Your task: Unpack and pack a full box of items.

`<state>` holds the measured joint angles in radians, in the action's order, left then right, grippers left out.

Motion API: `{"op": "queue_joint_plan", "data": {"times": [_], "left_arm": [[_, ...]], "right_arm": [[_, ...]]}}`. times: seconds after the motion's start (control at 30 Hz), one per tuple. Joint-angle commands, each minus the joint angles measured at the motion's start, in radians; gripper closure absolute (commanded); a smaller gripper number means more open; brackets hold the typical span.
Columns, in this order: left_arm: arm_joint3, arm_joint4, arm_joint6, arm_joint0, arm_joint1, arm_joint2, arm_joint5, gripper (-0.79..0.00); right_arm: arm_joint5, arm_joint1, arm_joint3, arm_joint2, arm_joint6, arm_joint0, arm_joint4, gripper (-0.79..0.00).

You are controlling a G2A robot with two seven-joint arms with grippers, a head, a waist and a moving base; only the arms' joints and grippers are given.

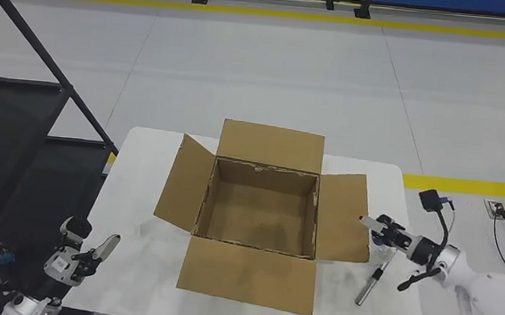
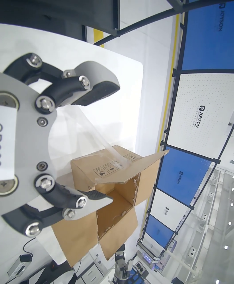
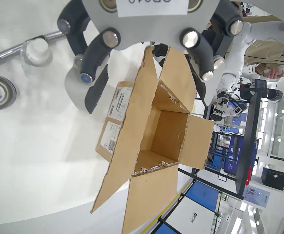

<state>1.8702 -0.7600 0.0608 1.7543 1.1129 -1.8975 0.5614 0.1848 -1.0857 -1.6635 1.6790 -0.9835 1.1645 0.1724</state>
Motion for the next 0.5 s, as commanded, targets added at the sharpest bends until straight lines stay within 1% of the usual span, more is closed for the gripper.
{"op": "queue_joint_plan", "data": {"times": [0.0, 0.2, 0.47], "left_arm": [[0.001, 0.0, 0.002, 0.003, 0.001, -0.003, -0.001, -0.785], [-0.001, 0.002, 0.004, 0.005, 0.002, -0.008, -0.003, -0.785], [-0.01, 0.005, -0.01, -0.008, 0.003, -0.006, 0.004, -0.785]], "right_arm": [[-0.025, 0.0, 0.002, -0.028, 0.01, -0.024, 0.032, -0.785], [-0.043, 0.002, -0.002, -0.08, 0.017, -0.048, 0.051, -0.785], [-0.086, 0.004, -0.057, -0.142, 0.044, -0.049, 0.099, -0.785]]}}
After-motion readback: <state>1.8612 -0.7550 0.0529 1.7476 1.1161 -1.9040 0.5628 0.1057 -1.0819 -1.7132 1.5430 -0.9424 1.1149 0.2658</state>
